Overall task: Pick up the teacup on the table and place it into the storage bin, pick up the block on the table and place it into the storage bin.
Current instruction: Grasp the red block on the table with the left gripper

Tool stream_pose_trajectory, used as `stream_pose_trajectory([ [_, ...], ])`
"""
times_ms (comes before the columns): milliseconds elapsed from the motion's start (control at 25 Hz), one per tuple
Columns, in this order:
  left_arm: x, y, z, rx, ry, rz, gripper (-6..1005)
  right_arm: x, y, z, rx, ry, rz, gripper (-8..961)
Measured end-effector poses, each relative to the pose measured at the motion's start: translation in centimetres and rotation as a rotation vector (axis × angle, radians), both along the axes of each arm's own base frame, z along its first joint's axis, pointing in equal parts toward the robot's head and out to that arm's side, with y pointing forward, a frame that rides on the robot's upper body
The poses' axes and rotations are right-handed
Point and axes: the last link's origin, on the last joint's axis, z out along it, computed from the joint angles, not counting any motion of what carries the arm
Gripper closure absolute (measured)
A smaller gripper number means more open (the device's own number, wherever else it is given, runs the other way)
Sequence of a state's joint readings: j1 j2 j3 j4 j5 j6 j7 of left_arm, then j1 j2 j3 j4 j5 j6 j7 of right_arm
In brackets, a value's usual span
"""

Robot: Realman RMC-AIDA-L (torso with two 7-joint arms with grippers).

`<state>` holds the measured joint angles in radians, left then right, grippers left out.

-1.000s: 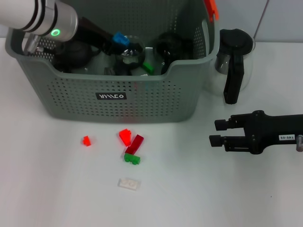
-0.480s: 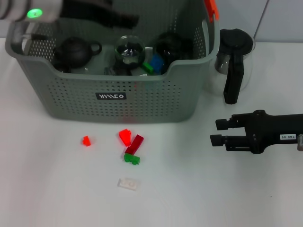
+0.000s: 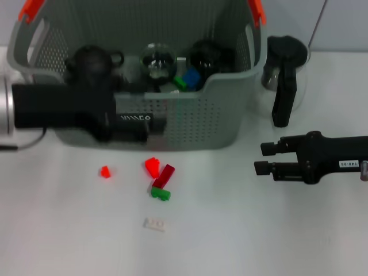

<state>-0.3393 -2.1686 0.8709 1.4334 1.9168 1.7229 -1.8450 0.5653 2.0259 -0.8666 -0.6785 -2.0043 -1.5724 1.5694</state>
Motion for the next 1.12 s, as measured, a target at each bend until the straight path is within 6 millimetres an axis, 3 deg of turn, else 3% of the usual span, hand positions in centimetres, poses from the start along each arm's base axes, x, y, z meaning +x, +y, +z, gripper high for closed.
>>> stream_pose_trajectory([
  [120,-1.9,-1.0,-1.8,-0.099,-0.016,0.031,137,-0.1,0.0,0.0,0.000,0.001,0.000,369],
  [360,-3.2,-1.1,-4.0,-0.203,0.078,0.073,138,-0.1,0.0,-0.1,-0.004,0.003,-0.004,369],
  [1120,-1.5,3.3,-10.1,-0.291,0.420,0.134,143,0.0,-0.1,-0.2,-0.010,0.001,-0.012,369],
])
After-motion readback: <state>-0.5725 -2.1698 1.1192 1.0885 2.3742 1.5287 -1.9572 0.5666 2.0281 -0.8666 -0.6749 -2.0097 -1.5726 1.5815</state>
